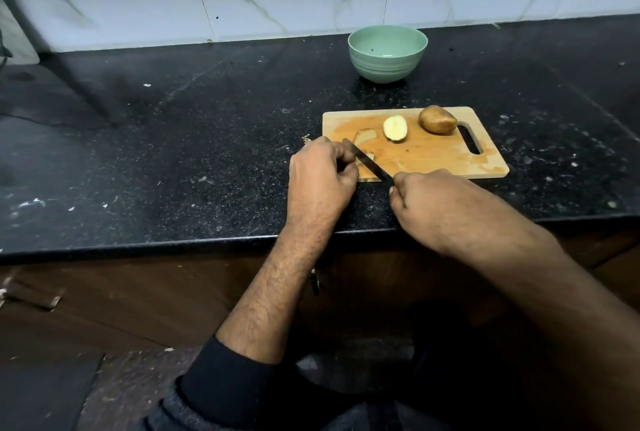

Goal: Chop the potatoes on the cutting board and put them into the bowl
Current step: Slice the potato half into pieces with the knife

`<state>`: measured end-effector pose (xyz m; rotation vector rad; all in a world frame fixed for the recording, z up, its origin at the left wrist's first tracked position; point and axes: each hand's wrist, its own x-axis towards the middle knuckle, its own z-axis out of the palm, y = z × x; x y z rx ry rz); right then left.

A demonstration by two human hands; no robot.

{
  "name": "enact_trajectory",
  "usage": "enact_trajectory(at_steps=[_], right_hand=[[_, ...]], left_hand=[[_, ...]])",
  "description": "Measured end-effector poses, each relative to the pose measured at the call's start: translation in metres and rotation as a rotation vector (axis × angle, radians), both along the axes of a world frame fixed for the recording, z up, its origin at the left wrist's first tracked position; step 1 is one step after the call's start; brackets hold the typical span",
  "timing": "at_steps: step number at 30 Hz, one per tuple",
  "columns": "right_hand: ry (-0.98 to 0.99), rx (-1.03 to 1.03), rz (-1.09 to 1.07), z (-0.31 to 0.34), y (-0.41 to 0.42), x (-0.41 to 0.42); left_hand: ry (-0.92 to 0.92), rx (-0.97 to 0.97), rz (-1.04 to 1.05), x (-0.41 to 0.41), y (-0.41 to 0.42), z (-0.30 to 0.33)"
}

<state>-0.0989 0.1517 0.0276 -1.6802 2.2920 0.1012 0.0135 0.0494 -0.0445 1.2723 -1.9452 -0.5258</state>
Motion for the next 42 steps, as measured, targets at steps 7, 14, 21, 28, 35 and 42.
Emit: enact_trajectory(at_steps=[7,14,21,28,35,42], right_hand=[[-0.209,0.135,-0.021,0.004,0.003,-0.014],[-0.136,0.131,0.0,0.011,0.034,-0.027],[-0.191,-0.068,-0.106,0.011,0.037,-0.03],[-0.178,-0.065,-0.095,-0.013,0.027,-0.019],[-0.102,-0.083,-0.099,-0.016,0.019,-0.019],[-0.058,-0.09,-0.075,-0.015,0.014,-0.032]], left_hand=[[0.062,0.018,0.008,0.0,0.001,0.0],[0.101,0.043,0.03,0.001,0.0,-0.001],[0.173,0.056,0.044,0.003,0.0,-0.003],[0.173,0.045,0.056,0.001,-0.005,-0.006],[0.24,0.017,0.064,0.004,-0.006,-0.008],[0.224,-0.023,0.049,0.001,-0.017,-0.011]])
